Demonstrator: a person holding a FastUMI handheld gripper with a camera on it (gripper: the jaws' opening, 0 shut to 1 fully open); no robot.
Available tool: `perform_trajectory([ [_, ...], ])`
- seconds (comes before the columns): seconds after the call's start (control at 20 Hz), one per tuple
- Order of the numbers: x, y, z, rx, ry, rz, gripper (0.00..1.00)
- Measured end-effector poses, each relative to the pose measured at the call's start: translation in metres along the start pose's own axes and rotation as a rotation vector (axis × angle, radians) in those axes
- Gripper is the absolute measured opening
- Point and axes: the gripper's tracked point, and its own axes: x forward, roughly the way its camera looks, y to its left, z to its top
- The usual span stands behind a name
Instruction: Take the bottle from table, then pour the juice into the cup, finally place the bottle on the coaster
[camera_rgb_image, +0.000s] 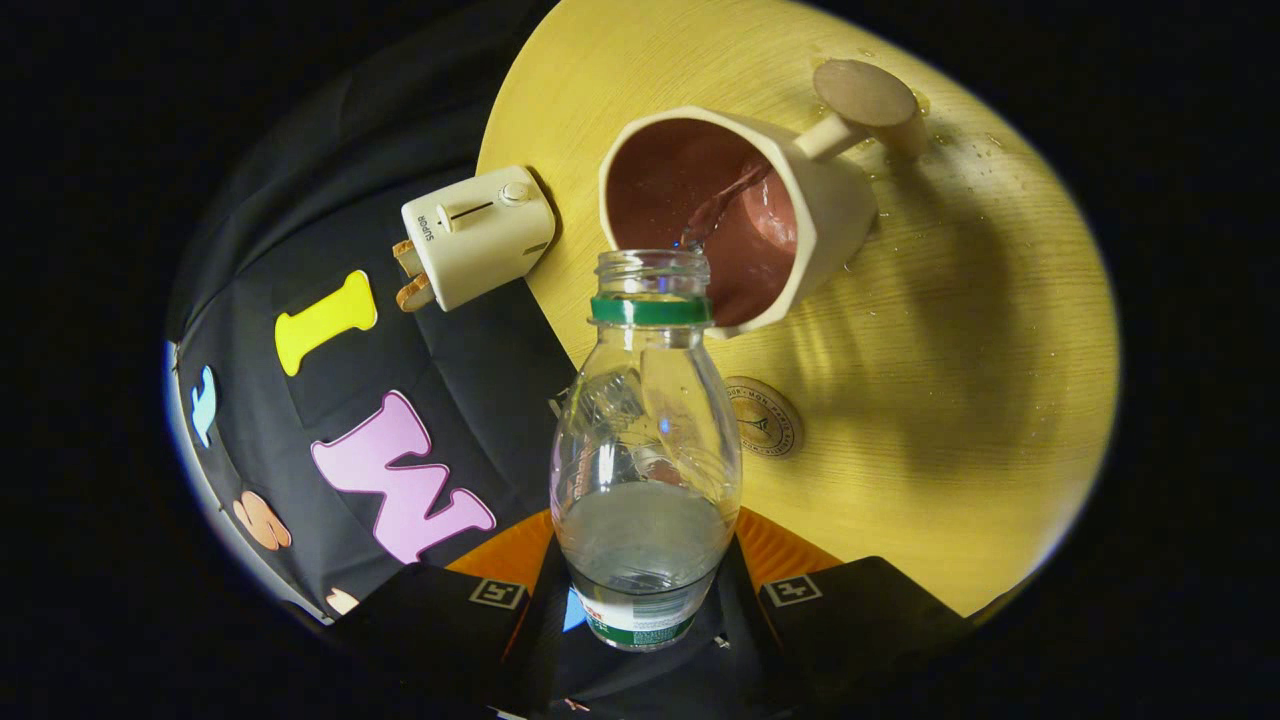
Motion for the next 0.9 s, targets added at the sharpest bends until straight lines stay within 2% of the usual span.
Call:
perform_trajectory([
  [0.35, -0.002, 0.011, -0.007, 0.055, 0.031, 0.008, 0.71],
  [0.6, -0.006, 0.03, -0.005, 0.137, 0.035, 0.037, 0.71],
  [0.9, -0.009, 0.038, -0.006, 0.233, 0.053, 0.033, 0.71],
])
